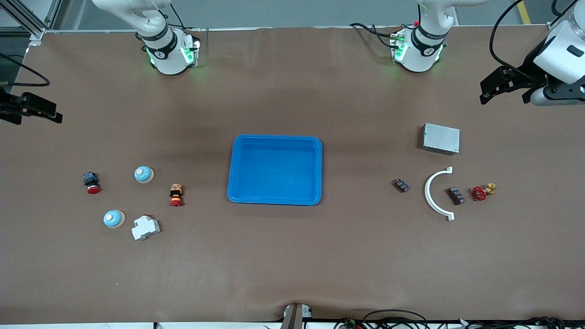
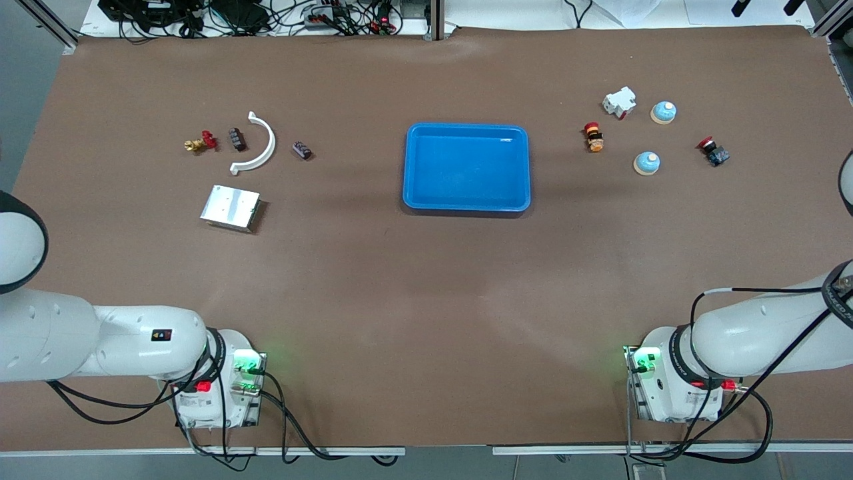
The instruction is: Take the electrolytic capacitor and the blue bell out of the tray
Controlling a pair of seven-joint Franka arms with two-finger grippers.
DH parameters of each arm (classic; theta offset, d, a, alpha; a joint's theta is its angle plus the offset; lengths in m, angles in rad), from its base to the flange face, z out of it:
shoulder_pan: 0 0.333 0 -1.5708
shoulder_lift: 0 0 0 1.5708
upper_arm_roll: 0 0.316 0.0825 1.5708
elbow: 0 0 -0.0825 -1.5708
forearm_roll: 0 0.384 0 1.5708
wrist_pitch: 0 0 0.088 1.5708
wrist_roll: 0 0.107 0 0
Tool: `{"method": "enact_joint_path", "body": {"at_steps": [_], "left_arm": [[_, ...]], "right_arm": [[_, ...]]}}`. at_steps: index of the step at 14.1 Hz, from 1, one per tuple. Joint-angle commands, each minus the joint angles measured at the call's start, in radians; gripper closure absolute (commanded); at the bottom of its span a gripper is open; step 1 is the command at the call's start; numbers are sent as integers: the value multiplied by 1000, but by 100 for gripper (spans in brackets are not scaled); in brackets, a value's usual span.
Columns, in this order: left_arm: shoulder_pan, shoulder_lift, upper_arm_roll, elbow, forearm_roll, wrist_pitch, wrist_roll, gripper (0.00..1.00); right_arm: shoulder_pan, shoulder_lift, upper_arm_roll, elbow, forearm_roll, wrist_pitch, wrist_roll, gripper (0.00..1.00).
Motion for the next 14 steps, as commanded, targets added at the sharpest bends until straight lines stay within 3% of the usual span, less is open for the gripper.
{"method": "enact_joint_path", "body": {"at_steps": [1,3,7,14], "left_arm": [[6,-30,-4,-21,19,-7,15,0],[6,-29,-4,-19,19,-4,15,0],[6,-14,2,2,16,-6,16,0],[6,22,2,56,18,-6,13,0]], "right_arm": [[-12,-177,1,-245,10,119,6,0],[-11,-220,4,-308,3,149,6,0],[-11,-203,8,-243,-1,155,4,0],[0,-197,9,-224,-35,158,29,0]]}}
